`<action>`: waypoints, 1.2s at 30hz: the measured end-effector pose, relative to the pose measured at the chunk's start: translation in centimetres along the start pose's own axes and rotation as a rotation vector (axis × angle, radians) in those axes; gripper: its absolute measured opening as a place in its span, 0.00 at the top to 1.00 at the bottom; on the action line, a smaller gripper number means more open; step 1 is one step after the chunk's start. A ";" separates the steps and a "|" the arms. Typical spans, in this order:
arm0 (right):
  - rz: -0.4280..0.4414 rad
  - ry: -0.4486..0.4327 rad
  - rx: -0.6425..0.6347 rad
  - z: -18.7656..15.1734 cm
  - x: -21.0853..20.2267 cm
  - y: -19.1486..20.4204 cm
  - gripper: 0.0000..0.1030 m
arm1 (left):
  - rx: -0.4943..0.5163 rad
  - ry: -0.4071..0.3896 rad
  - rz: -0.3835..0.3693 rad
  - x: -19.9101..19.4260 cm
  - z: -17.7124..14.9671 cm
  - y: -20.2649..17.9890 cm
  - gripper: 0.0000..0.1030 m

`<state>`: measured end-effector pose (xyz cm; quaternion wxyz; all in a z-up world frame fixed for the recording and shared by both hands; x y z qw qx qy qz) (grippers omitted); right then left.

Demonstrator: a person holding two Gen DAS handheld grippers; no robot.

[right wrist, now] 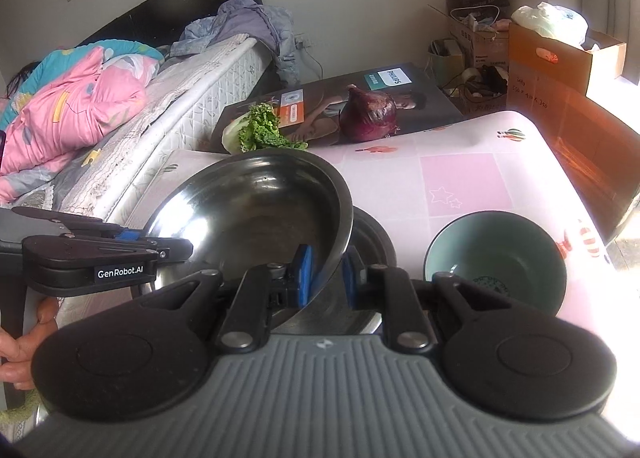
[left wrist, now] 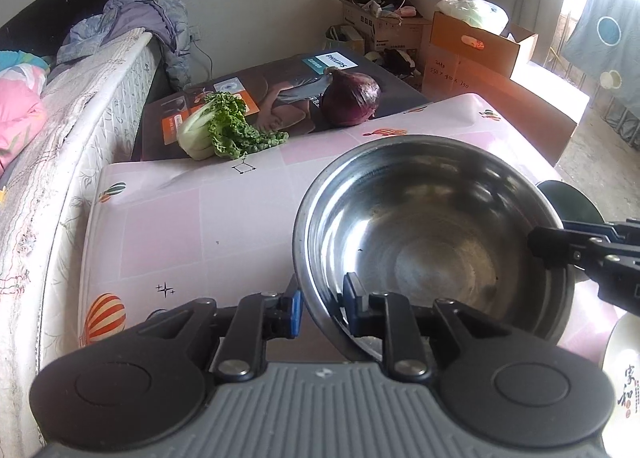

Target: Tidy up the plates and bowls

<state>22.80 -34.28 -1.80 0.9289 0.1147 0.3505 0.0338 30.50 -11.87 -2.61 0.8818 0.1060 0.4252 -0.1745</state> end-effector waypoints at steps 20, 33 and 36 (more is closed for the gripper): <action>-0.051 0.095 -0.043 -1.5 4.8 -1.3 0.82 | 0.036 0.096 0.026 3.9 -1.7 -1.5 0.73; -0.066 0.051 -0.022 -1.1 3.1 -2.0 0.81 | 0.036 0.059 0.055 1.3 -1.4 -1.2 0.39; -0.048 0.030 -0.008 -0.8 1.8 -2.1 0.81 | 0.022 0.037 0.047 -0.1 -1.6 -1.1 0.28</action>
Point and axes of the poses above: each gripper's, at about its wrist camera, not at the fingertips, and x roughly the way its jaws point, y to its left, z to its top, the point moved 2 cm from there along x, roughly the way its jaws point, and after that the axes turned 2 degrees about -y, right-handed, at the moved point
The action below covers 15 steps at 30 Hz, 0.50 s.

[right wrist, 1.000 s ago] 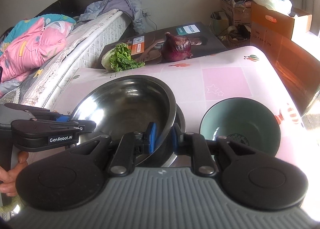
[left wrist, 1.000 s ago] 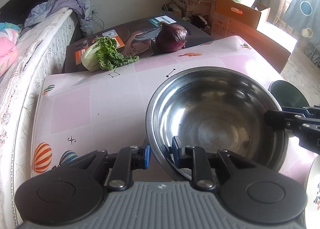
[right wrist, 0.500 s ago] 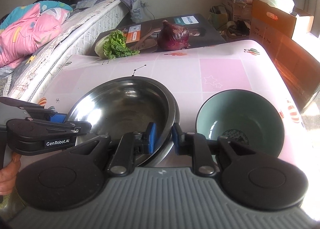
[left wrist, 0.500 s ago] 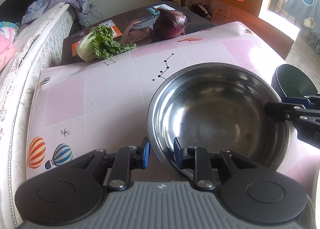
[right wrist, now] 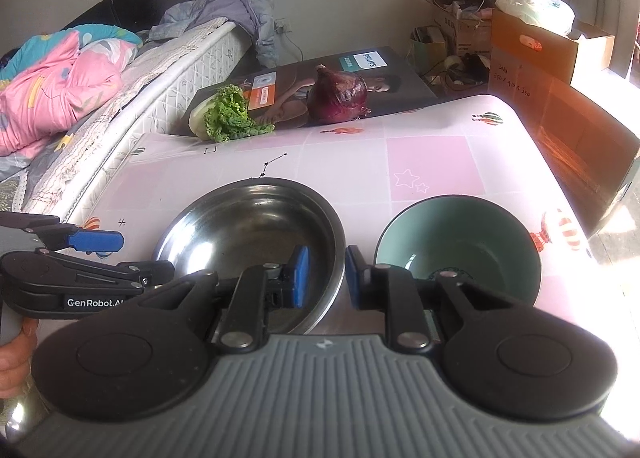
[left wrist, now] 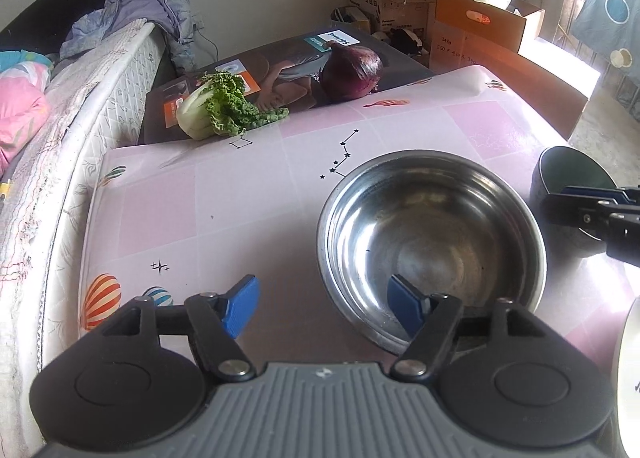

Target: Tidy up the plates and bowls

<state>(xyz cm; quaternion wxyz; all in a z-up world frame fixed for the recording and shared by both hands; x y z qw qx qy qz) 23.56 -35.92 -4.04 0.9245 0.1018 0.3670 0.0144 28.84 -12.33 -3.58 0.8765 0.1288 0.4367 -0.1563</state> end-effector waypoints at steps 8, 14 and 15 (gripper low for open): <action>0.043 -0.033 0.018 -0.3 -3.9 -0.3 0.81 | -0.013 -0.029 -0.038 -3.2 -0.5 -0.7 0.23; 0.023 -0.040 0.012 -0.9 -6.7 -1.5 0.79 | -0.013 -0.061 -0.087 -4.8 -0.3 -2.2 0.23; 0.019 -0.041 0.018 -1.0 -7.2 -1.9 0.78 | -0.012 -0.063 -0.094 -4.9 -0.2 -2.4 0.23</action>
Point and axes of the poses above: each gripper's, at about its wrist camera, not at the fingertips, and x roughly the way its jaws point, y to its left, z to its top, the point moved 2 cm from there along x, roughly the way its jaws point, and after that the axes turned 2 degrees about -y, right-handed, at the moved point
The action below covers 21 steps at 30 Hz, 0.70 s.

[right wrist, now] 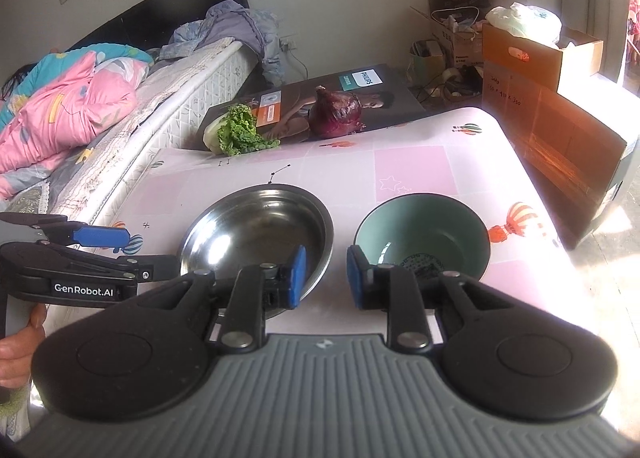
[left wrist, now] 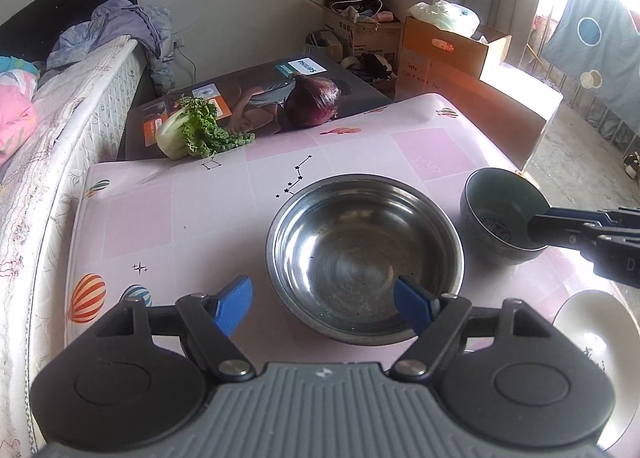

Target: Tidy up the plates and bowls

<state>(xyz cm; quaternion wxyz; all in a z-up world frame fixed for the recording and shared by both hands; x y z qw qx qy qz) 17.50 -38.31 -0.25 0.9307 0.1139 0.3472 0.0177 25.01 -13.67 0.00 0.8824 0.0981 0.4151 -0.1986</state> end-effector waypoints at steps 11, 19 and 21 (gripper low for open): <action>-0.046 0.000 0.056 -0.9 -2.4 -3.6 0.67 | 0.047 -0.010 -0.060 0.4 0.5 -3.8 0.22; -0.075 -0.010 0.081 -1.0 -2.5 -5.2 0.45 | 0.076 -0.030 -0.080 0.8 0.9 -5.5 0.14; -0.080 -0.014 0.091 -1.1 -2.4 -5.6 0.44 | 0.076 -0.040 -0.089 0.8 1.1 -5.8 0.11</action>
Point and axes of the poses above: each gripper's, at about its wrist camera, not at the fingertips, and x roughly the way its jaws point, y to its left, z to its top, the point moved 2 cm from there along x, roughly the way its jaws point, and after that the axes turned 2 degrees about -y, right-handed, at the moved point
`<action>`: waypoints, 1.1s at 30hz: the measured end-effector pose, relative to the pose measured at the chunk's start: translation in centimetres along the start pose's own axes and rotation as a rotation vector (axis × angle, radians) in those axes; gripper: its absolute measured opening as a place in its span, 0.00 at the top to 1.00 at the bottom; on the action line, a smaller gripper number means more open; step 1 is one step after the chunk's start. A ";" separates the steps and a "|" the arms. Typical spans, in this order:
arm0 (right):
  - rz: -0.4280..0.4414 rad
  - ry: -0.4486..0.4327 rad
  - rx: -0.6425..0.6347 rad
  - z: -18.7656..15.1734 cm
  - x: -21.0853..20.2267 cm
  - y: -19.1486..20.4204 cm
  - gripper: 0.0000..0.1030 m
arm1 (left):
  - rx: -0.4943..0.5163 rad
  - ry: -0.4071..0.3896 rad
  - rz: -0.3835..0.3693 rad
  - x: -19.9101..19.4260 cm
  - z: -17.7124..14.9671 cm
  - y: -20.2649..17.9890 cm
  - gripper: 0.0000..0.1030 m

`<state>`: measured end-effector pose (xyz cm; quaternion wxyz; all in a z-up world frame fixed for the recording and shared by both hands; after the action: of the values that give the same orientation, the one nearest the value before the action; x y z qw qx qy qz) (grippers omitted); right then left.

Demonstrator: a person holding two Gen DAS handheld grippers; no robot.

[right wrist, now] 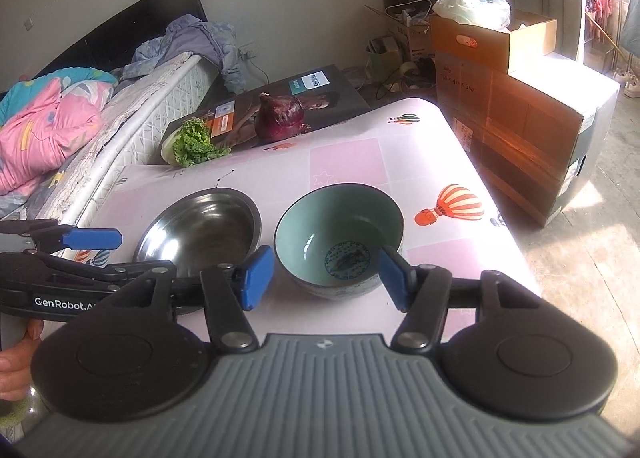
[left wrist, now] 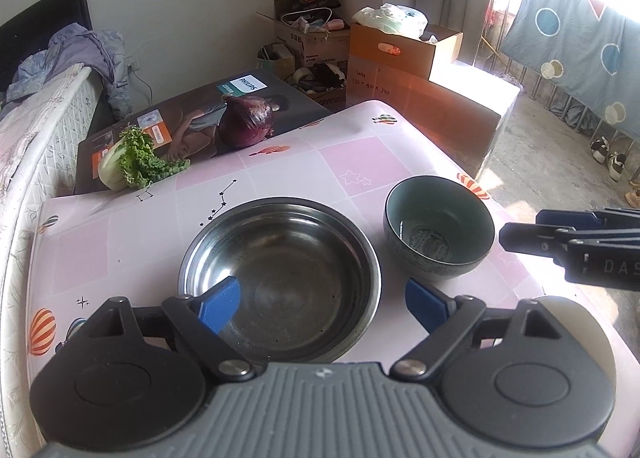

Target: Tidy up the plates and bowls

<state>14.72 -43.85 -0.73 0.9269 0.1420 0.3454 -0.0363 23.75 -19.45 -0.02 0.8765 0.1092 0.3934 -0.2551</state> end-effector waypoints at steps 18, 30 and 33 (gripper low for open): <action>0.015 0.070 0.203 0.1 5.0 -5.5 0.64 | 0.074 0.038 -0.118 6.5 6.9 -3.1 0.42; 0.038 0.142 0.238 -0.4 8.4 -6.4 0.82 | 0.101 0.186 -0.079 12.6 7.5 -5.7 0.85; 0.046 0.146 0.242 -0.3 8.6 -6.6 0.82 | 0.091 0.199 -0.060 13.1 7.4 -6.0 0.86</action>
<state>19.97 -49.82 -8.16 0.8761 0.2629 0.4014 -0.0458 32.59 -32.22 -4.76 0.8190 0.1617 0.4698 -0.2869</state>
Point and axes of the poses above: each gripper's, at about its wrist camera, not at the fingertips, and x roughly the way its jaws point, y to its left, z to its top, the point moved 2 cm from there along x, roughly the way its jaws point, and after that the axes turned 2 degrees about -y, right-handed, at the moved point
